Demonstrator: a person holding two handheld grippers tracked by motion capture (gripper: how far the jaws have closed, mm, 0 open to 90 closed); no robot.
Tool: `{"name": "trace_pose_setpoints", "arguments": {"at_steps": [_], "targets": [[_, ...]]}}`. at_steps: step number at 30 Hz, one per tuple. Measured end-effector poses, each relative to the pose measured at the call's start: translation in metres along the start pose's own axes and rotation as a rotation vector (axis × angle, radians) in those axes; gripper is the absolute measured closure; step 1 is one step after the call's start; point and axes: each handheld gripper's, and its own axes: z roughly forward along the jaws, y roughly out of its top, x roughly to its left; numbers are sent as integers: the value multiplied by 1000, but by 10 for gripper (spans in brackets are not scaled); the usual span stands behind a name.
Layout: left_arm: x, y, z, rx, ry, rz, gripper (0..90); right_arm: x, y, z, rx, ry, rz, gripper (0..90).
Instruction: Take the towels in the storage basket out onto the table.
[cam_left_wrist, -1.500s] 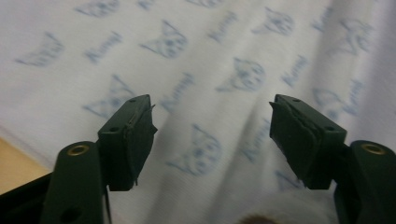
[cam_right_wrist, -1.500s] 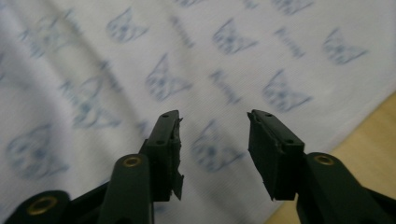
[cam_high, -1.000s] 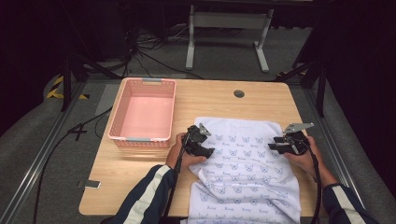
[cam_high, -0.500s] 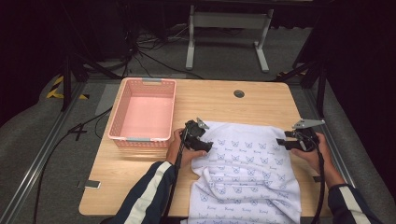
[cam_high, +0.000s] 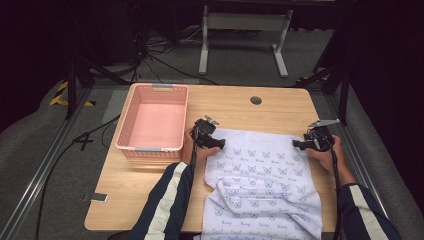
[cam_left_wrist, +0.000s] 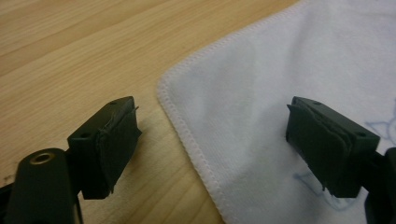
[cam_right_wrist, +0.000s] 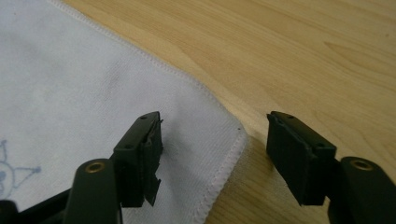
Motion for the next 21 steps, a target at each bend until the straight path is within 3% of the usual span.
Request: {"name": "trace_pose_setpoints", "arguments": {"at_steps": [3, 7, 9, 10, 12, 16, 19, 21], "targets": [[0, 1, 0, -20, 2, 1, 296, 2, 0, -2, 2, 35, -22, 552], [-1, 2, -3, -27, -40, 5, 695, 5, 2, -2, 13, 67, -45, 735], [0, 2, -2, -28, -57, -2, 801, 8, 2, -2, 16, 85, -49, 806], [-2, 3, -2, -31, -41, 0, 837, 9, 2, -3, 16, 81, -56, 826], [-5, 5, -6, -49, -36, 6, 855, 11, 2, -3, 12, 72, -77, 839], [-20, 11, -27, -115, -55, 87, 860, 16, 4, -16, -41, 101, -96, 844], [-33, 9, -48, -149, -95, 151, 862, 24, 4, -37, -96, 147, -124, 844], [-41, 5, -65, -167, -148, 183, 862, 32, 1, -52, -116, 172, -146, 844]]}}
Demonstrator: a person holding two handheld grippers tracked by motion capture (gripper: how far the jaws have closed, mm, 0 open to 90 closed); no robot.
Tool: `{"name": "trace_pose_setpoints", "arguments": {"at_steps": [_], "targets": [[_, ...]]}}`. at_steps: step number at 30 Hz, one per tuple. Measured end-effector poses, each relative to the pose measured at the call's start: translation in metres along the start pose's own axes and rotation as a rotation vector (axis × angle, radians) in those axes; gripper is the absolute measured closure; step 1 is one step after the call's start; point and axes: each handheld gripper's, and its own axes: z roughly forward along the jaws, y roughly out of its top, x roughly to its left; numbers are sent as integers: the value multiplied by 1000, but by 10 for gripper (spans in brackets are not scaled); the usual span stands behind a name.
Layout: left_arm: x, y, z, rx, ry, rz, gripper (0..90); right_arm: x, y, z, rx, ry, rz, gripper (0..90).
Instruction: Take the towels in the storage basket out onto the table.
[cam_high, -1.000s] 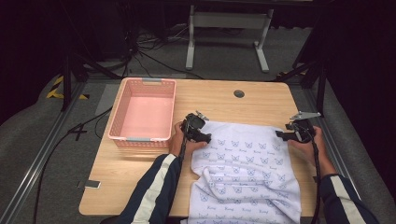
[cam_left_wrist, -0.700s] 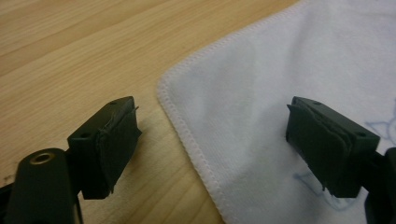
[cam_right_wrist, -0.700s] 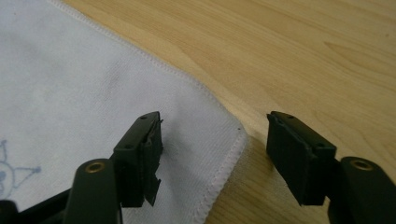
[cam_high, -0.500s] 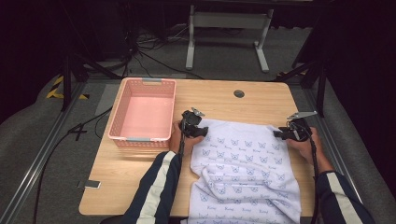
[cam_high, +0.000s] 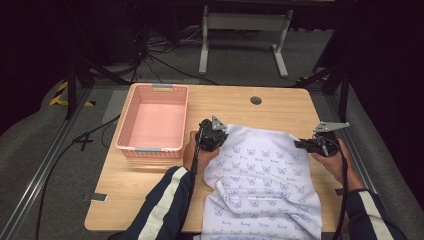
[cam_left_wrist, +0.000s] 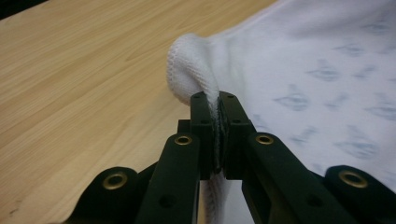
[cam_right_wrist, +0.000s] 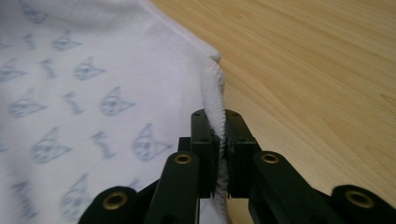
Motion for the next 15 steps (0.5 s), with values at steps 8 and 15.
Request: {"name": "trace_pose_setpoints", "arguments": {"at_steps": [8, 15], "targets": [[-42, -31, -42, 54, -123, 189, 866, 50, -23, -38, 37, 73, -149, 845], [-77, -67, -53, 201, -124, 341, 865, 97, -60, -57, 58, 121, -253, 847]]}}
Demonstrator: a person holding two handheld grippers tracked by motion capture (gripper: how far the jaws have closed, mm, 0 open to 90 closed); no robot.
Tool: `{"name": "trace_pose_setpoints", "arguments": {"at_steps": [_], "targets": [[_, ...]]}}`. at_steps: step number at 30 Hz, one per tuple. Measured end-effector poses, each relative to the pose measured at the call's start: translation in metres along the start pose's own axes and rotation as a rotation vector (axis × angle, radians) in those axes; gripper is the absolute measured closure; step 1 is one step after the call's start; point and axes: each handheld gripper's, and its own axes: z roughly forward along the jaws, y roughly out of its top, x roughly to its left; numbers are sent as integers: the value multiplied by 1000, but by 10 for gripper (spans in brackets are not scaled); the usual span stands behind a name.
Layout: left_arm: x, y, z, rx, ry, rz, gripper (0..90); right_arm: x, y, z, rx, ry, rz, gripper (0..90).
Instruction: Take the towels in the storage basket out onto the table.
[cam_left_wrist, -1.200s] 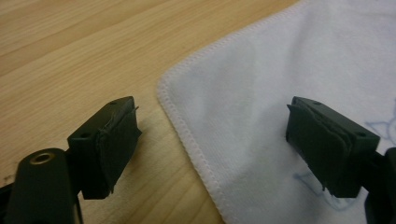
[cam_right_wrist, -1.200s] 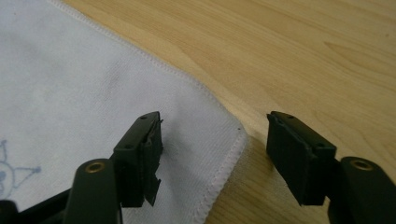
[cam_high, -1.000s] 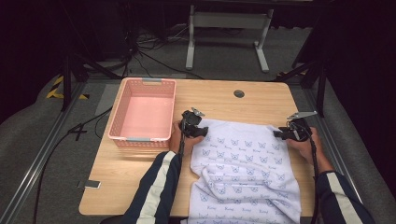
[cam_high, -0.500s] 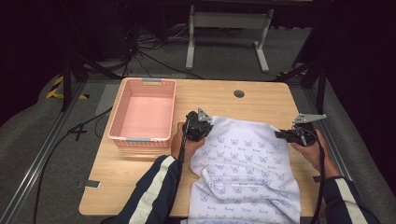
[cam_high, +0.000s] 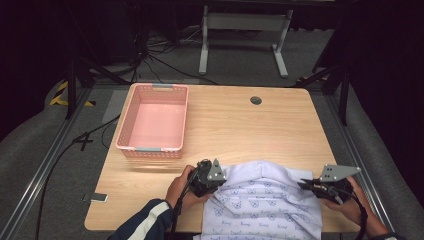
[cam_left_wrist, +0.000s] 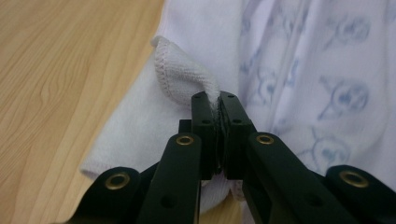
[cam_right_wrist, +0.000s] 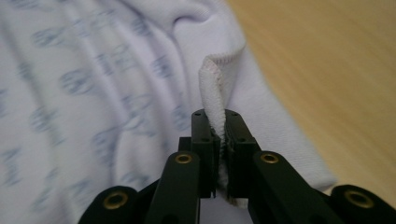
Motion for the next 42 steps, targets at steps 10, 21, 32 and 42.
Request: {"name": "trace_pose_setpoints", "arguments": {"at_steps": [10, 21, 32, 42], "targets": [[17, -2, 26, 51, 36, -53, 861, -16, -16, 21, 61, -100, 63, 847], [40, 18, 47, 116, 180, -12, 868, -37, -6, 43, 73, -134, 90, 850], [100, 40, 77, 149, 275, -107, 870, -103, 31, 85, 122, -307, 99, 855], [133, 57, 93, 203, 331, -146, 869, -135, 49, 108, 131, -381, 154, 855]]}}
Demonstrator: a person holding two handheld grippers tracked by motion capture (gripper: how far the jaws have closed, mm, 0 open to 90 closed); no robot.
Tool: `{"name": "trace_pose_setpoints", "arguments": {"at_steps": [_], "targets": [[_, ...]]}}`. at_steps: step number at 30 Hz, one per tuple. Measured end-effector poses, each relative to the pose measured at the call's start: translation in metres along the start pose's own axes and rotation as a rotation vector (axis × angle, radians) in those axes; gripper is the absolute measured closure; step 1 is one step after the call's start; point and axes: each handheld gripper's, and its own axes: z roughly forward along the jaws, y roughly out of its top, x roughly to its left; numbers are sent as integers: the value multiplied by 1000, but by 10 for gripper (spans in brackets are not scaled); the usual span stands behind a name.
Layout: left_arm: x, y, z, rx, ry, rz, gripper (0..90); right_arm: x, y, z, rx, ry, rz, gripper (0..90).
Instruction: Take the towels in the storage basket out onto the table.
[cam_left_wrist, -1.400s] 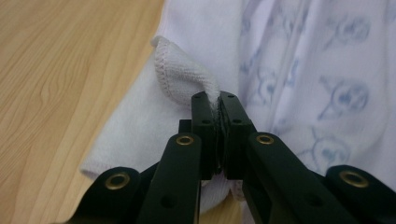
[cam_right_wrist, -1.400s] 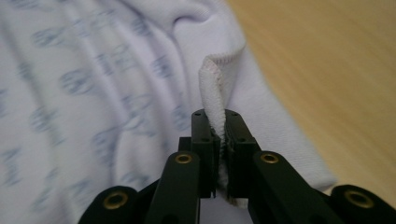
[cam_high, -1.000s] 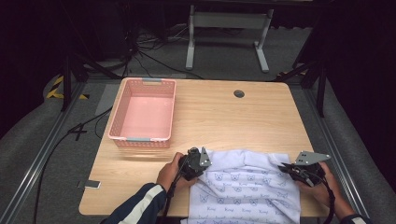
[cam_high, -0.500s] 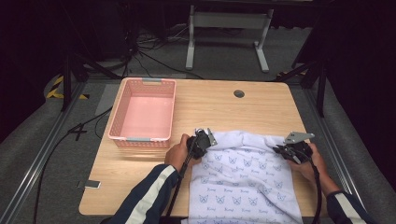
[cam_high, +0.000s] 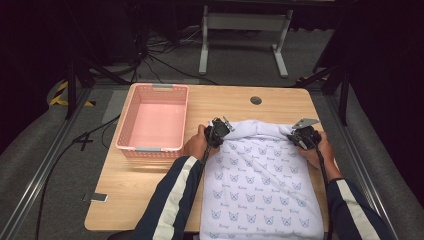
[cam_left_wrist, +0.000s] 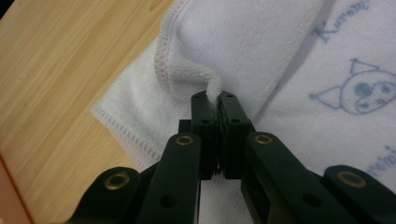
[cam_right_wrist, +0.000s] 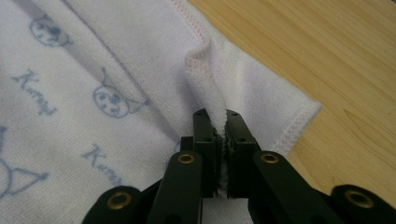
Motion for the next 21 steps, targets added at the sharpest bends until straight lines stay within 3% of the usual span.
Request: {"name": "trace_pose_setpoints", "arguments": {"at_steps": [3, 5, 7, 8, 11, 12, 16, 19, 20, 21], "targets": [[0, 1, -6, -20, 3, -7, 869, -3, 0, -2, -25, 19, 16, 854], [3, -1, -16, -84, -21, -43, 869, -6, -2, -12, -76, 51, 46, 853], [5, -1, -32, -140, -18, -56, 868, -7, -1, -24, -116, 66, 42, 853], [5, -1, -32, -140, -18, -56, 869, -7, -1, -24, -116, 66, 42, 853], [4, -4, -69, -285, -74, -78, 869, -3, -1, -58, -216, 117, 34, 852], [0, -7, -82, -324, -87, -74, 869, -2, -1, -65, -231, 132, 23, 852], [-20, -23, -112, -384, -142, -12, 868, 9, -8, -100, -299, 195, -34, 850], [-35, -43, -125, -390, -190, 15, 868, 22, -21, -122, -311, 274, -88, 847], [-46, -58, -130, -373, -233, 36, 867, 34, -31, -133, -290, 311, -136, 846], [-46, -58, -130, -373, -233, 36, 867, 34, -31, -133, -290, 311, -136, 846]]}}
